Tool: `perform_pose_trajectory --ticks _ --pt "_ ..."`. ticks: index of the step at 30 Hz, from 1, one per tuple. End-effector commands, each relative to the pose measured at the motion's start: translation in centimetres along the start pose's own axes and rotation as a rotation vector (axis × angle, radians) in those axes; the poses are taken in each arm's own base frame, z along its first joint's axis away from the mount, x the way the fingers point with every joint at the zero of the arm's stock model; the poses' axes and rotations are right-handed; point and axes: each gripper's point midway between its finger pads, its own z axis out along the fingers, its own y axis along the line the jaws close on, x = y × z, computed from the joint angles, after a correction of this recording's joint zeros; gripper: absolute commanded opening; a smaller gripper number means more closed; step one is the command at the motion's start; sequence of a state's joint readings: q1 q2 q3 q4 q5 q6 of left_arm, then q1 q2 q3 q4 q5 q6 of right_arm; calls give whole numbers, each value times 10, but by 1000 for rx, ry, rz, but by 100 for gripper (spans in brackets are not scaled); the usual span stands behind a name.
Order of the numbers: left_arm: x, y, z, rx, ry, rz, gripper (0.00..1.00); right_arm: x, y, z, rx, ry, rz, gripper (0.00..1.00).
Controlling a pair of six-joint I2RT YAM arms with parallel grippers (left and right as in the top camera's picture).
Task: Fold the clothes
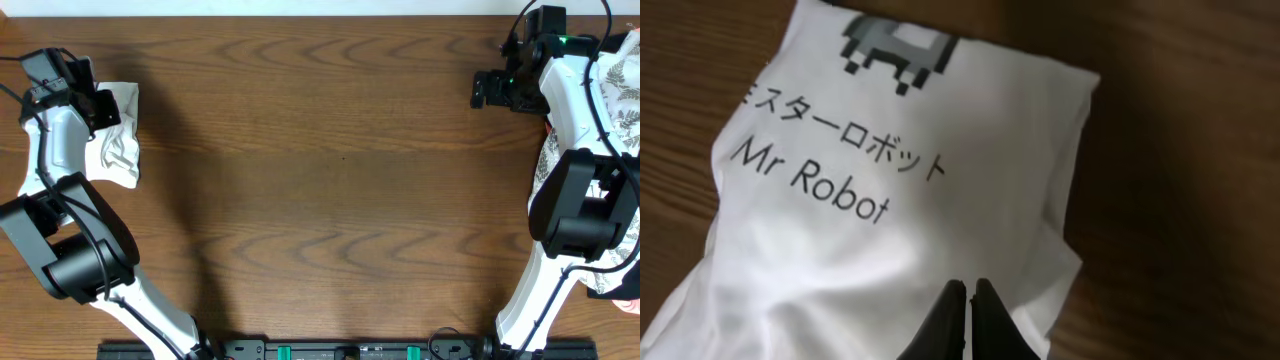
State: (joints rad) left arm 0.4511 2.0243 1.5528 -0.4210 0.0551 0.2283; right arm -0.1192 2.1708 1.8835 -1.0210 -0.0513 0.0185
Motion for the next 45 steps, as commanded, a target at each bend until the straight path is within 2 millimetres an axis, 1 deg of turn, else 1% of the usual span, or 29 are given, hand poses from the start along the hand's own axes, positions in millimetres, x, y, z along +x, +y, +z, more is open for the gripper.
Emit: perform_pose_trajectory --ticks 1,6,12,16,18,20,21,23,24,26,28,30,32,34,37,40,45 --pt "18 1 27 -19 66 -50 6 0 0 -2 5 -3 8 99" --pt "39 -2 44 -15 130 -110 6 0 0 -2 5 -3 9 99" --pt "74 -8 53 -8 250 -159 6 0 0 -2 5 -3 8 99" --pt "97 -12 60 -6 298 -174 6 0 0 -2 5 -3 8 99" --pt "102 -15 61 2 313 -180 6 0 0 -2 5 -3 8 99" --pt "94 -20 58 37 288 -203 6 0 0 -2 6 -3 8 99" --pt "69 -23 46 73 220 -235 6 0 0 -2 5 -3 8 99" --pt "40 -21 30 78 140 -265 6 0 0 -2 6 -3 8 99" --pt "21 -17 17 76 79 -273 6 0 0 -2 5 -3 8 99" --pt "-5 -13 -4 72 -14 -270 6 0 0 -2 5 -3 8 99" --pt "-24 -7 -23 54 -85 -267 6 0 0 -2 5 -3 8 99" --pt "-32 4 -33 2 -120 -270 6 0 0 -2 5 -3 8 99" --pt "-32 16 -35 -60 -127 -277 8 0 0 -2 6 -3 8 99" --pt "-26 24 -31 -91 -114 -285 8 0 0 -2 6 -3 8 99" --pt "-15 39 -19 -119 -85 -307 8 0 0 -2 5 -3 8 99" --pt "0 58 1 -141 -52 -370 9 0 0 -2 5 -3 9 99" --pt "31 90 36 -177 4 -488 10 0 0 -2 6 -3 8 99"
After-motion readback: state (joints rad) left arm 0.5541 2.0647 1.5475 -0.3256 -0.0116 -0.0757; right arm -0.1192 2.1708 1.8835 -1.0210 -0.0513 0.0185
